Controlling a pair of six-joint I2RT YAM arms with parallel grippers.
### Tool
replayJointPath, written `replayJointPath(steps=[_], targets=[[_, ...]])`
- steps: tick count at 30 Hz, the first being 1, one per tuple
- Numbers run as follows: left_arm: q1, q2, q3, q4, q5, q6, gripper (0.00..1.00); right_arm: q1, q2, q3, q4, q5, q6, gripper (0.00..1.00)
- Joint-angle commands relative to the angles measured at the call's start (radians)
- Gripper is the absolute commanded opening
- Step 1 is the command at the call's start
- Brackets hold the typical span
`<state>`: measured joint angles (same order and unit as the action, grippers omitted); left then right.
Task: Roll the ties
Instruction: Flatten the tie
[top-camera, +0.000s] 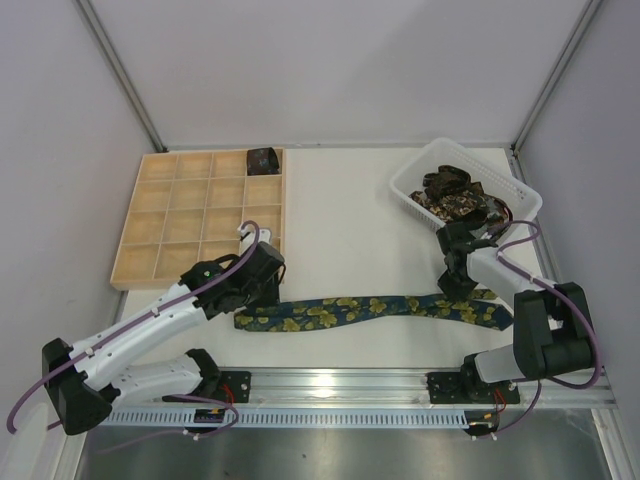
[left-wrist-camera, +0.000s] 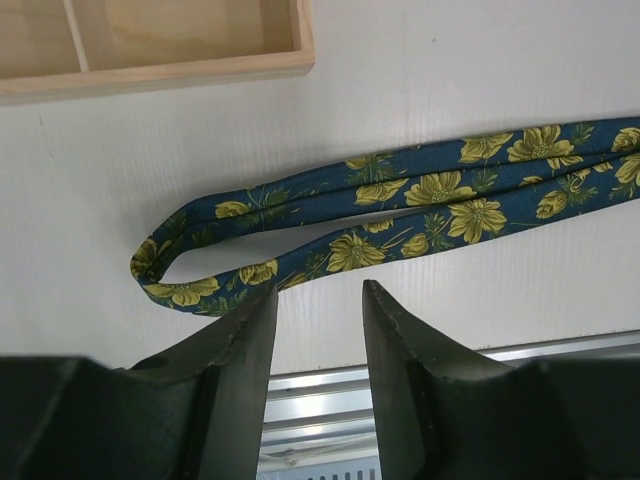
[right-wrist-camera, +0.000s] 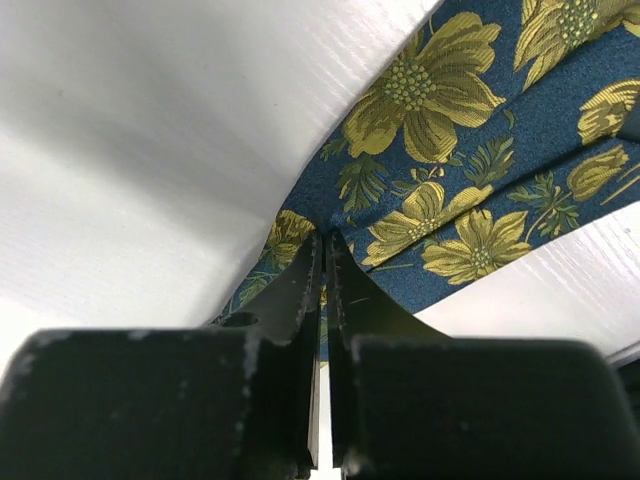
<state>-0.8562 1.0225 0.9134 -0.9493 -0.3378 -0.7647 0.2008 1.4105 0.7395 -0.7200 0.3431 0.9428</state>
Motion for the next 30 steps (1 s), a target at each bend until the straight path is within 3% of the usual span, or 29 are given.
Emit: replayJointPath(steps=[1,5,12,30], targets=[[0.005,-0.004,0.008,0.052,-0.026,0.074,0.45,-0.003,-0.013,0.043,-0.085,0.062,0.031,0.00],[0.005,-0.006,0.016,0.055,-0.036,0.113,0.45,0.003,-0.062,0.115,-0.191,0.111,0.086,0.00],[0.011,-0.027,0.028,0.058,-0.052,0.176,0.47,0.003,-0.113,0.084,-0.262,0.112,0.135,0.00],[0.106,-0.082,0.016,-0.065,-0.013,0.113,0.48,-0.031,-0.179,-0.107,-0.171,0.105,0.088,0.00]])
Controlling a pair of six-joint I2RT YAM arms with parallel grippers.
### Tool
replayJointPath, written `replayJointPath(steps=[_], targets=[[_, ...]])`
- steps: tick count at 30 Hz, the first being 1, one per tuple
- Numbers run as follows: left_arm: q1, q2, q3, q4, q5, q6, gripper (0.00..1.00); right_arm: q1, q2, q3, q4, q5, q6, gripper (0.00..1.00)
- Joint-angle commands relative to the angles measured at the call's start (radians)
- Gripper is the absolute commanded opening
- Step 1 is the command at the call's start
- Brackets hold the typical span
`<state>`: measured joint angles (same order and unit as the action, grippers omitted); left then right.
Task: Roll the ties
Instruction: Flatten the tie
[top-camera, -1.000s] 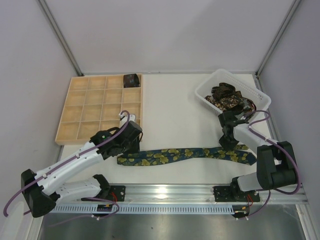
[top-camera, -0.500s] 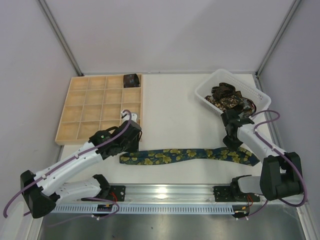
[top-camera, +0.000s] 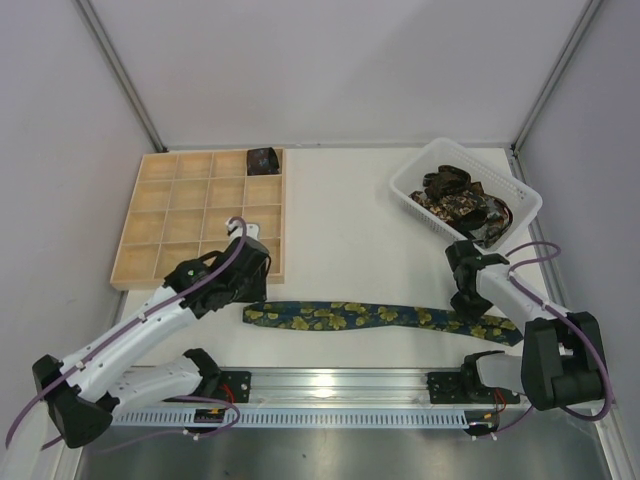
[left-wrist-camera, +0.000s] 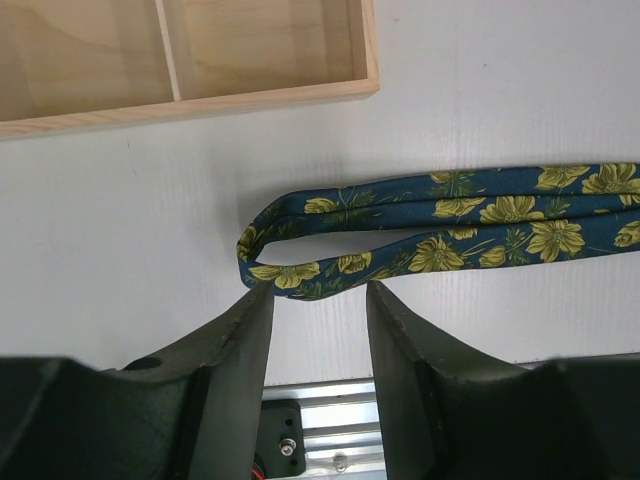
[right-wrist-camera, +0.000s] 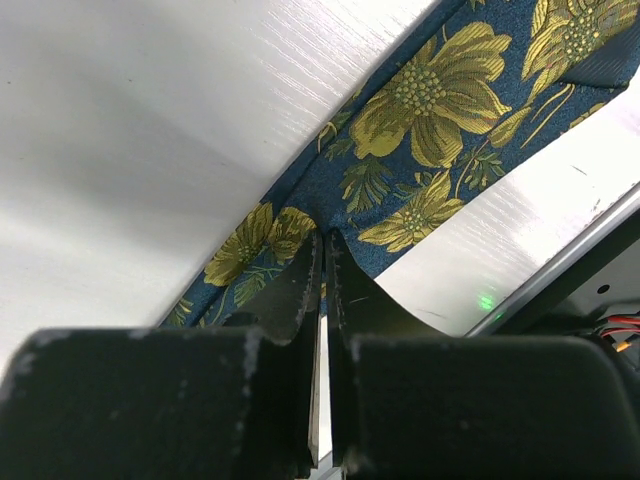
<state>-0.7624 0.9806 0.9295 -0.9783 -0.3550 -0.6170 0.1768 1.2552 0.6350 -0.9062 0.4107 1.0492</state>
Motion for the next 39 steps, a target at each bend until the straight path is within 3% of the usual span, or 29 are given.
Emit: replayJointPath(steps=[1,6,9,10,13,17,19,22,23,26,32,39], targets=[[0.014,-0.060,-0.004,-0.048,0.004,-0.044,0.48,-0.005,-0.022,0.002,0.010,0.042,-0.018,0.00],[0.023,-0.109,-0.034,-0.066,0.019,-0.085,0.48,0.009,-0.069,0.000,-0.065,0.060,0.063,0.00],[0.040,-0.114,-0.038,-0.089,0.025,-0.104,0.49,-0.026,-0.120,-0.053,-0.025,-0.022,0.061,0.02],[0.046,-0.109,-0.029,-0.097,0.027,-0.107,0.50,-0.031,-0.128,-0.081,-0.014,-0.041,0.054,0.06],[0.072,-0.106,0.000,-0.129,0.030,-0.118,0.51,-0.030,-0.158,-0.077,-0.011,-0.072,0.022,0.41],[0.103,-0.108,0.028,-0.163,0.042,-0.133,0.53,0.013,-0.183,0.067,-0.045,-0.050,-0.121,0.51],[0.106,-0.108,0.035,-0.184,0.048,-0.144,0.53,0.109,-0.188,0.141,-0.024,-0.042,-0.214,0.54],[0.109,-0.112,0.040,-0.213,0.054,-0.174,0.53,0.217,-0.137,0.227,0.162,-0.209,-0.310,0.52],[0.109,-0.115,0.043,-0.221,0.059,-0.188,0.52,0.237,-0.110,0.244,0.256,-0.311,-0.311,0.52],[0.109,-0.131,0.058,-0.237,0.062,-0.201,0.49,0.362,0.041,0.273,0.396,-0.400,-0.259,0.48],[0.110,-0.125,0.086,-0.281,0.065,-0.223,0.49,0.622,0.340,0.463,0.388,-0.316,-0.196,0.45],[0.109,-0.177,0.069,-0.284,0.090,-0.280,0.49,0.768,0.464,0.548,0.256,-0.127,-0.083,0.37]])
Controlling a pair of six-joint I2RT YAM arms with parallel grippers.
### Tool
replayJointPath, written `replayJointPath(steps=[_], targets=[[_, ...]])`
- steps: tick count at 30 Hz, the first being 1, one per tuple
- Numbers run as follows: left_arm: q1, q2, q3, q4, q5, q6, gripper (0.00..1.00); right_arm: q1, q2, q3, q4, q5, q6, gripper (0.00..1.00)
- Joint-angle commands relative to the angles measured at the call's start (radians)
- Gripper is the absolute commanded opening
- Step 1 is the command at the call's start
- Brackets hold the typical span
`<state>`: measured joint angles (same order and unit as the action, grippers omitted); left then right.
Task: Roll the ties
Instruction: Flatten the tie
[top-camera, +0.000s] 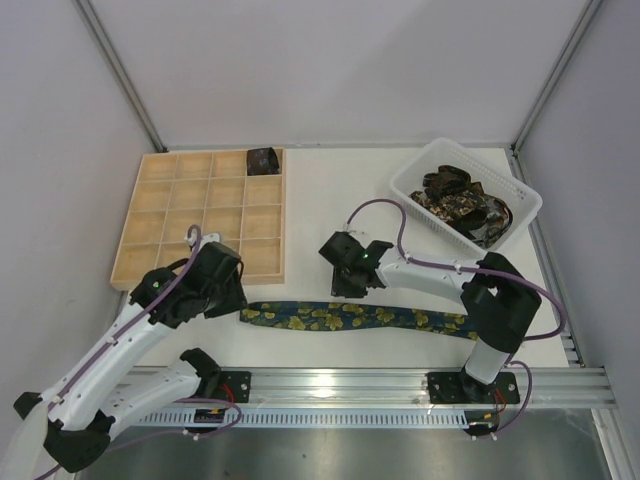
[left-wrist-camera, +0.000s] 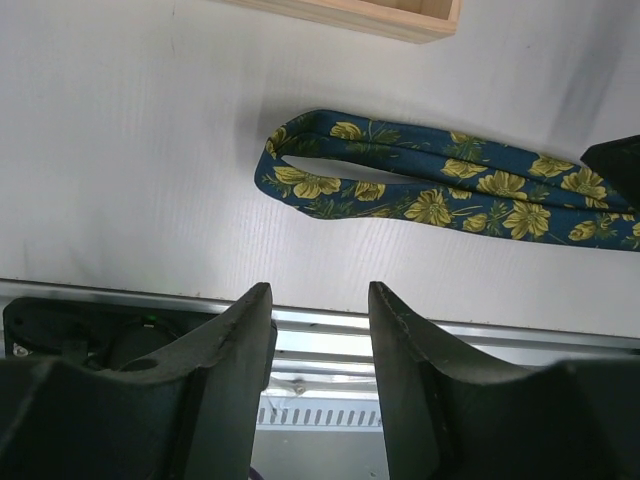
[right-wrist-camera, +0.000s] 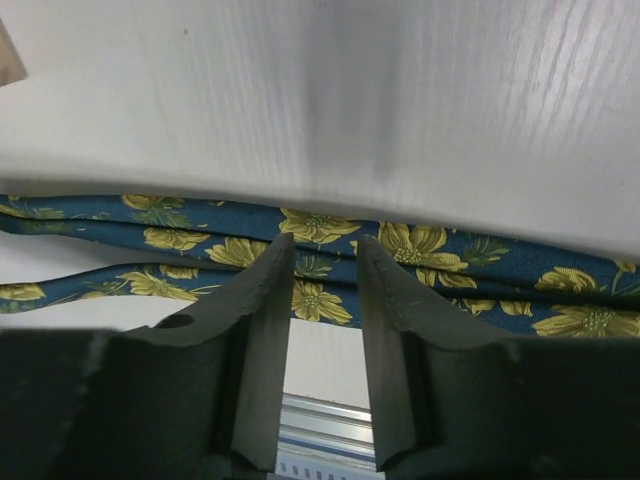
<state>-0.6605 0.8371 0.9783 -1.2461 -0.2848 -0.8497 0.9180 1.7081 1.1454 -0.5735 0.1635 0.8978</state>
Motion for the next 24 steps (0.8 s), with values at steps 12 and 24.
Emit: replayJointPath(steps=[12,24], targets=[[0.007,-0.015,0.028,-0.009,0.045,-0.020,0.52,0.052,-0.015,-0.154,-0.085,0.162,0.210,0.33],[0.009,0.213,0.080,0.066,0.125,0.072,0.51,0.010,-0.223,-0.372,-0.066,0.151,0.082,0.36]])
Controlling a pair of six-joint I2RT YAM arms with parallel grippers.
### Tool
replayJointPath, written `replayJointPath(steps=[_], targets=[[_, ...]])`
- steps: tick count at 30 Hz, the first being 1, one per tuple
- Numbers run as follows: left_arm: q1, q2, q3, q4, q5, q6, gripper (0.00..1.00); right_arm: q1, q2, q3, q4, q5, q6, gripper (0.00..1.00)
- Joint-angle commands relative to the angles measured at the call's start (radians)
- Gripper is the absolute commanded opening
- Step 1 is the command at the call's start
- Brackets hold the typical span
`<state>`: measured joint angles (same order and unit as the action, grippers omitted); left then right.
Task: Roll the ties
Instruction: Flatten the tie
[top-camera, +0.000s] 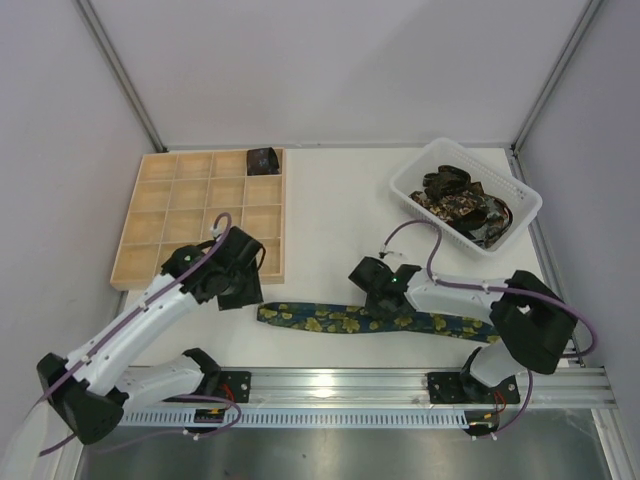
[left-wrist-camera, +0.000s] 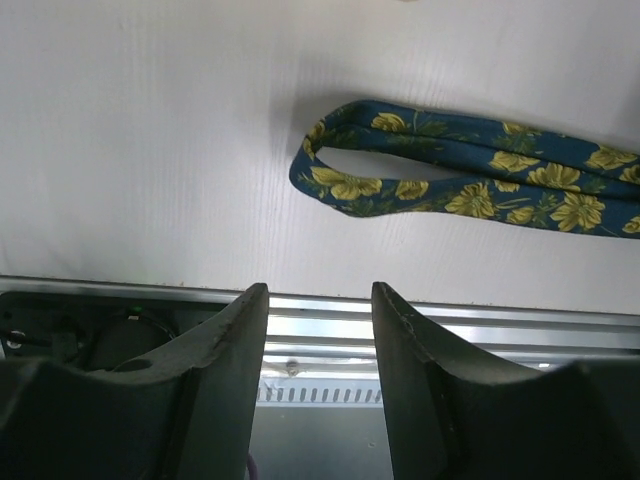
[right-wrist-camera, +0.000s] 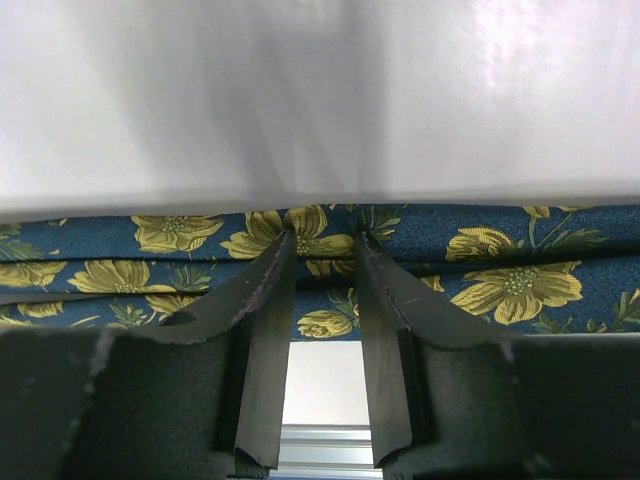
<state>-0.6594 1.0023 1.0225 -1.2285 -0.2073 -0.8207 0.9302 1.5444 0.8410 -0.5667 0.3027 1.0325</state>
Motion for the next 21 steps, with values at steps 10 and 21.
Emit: replayJointPath(steps=[10,21], targets=[[-0.124,0.252,0.031,0.277,0.239,0.268,0.56,-0.019,-0.341,-0.126,-0.145,-0.091,-0.166,0.46],[-0.198,0.346,0.010,0.317,0.327,0.552,0.66,-0.266,-0.555,-0.063,-0.229,-0.214,-0.169,0.48]])
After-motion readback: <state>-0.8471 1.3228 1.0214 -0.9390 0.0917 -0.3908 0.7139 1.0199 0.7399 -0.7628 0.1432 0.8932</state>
